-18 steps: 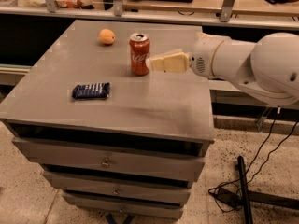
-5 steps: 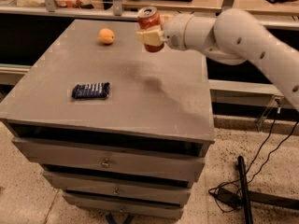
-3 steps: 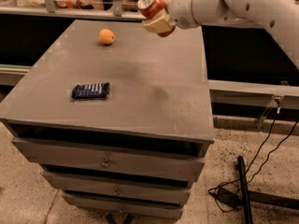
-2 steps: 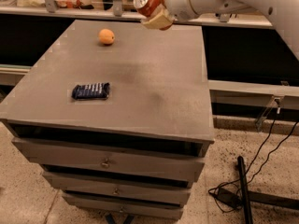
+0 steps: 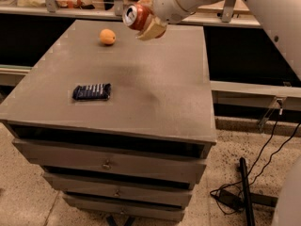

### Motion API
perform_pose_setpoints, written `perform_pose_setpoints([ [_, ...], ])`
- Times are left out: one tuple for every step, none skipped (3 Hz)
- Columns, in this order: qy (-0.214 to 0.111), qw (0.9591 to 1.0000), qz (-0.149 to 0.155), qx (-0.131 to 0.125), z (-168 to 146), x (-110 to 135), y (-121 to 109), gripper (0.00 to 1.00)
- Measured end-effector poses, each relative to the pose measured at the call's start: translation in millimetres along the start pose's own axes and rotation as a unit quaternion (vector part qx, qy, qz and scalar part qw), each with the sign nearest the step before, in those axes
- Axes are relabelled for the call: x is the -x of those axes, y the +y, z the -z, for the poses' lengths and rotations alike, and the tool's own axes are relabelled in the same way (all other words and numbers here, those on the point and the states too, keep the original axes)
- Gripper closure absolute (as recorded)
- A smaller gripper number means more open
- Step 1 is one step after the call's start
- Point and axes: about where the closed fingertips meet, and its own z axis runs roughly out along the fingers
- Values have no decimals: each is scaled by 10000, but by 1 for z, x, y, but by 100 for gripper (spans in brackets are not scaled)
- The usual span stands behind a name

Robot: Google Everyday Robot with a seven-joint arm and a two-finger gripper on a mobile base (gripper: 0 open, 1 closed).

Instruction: Knock coke can over

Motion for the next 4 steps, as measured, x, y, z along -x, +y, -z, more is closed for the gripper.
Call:
perform_pose_setpoints([
  [563,9968,172,536,-25,-11,25,100],
  [1101,9913,102,708,-45,-29,42,100],
  [1386,9860,162,914,-58,-40,55,100],
  [1538,9814,293,1107,-63,-48,62,100],
])
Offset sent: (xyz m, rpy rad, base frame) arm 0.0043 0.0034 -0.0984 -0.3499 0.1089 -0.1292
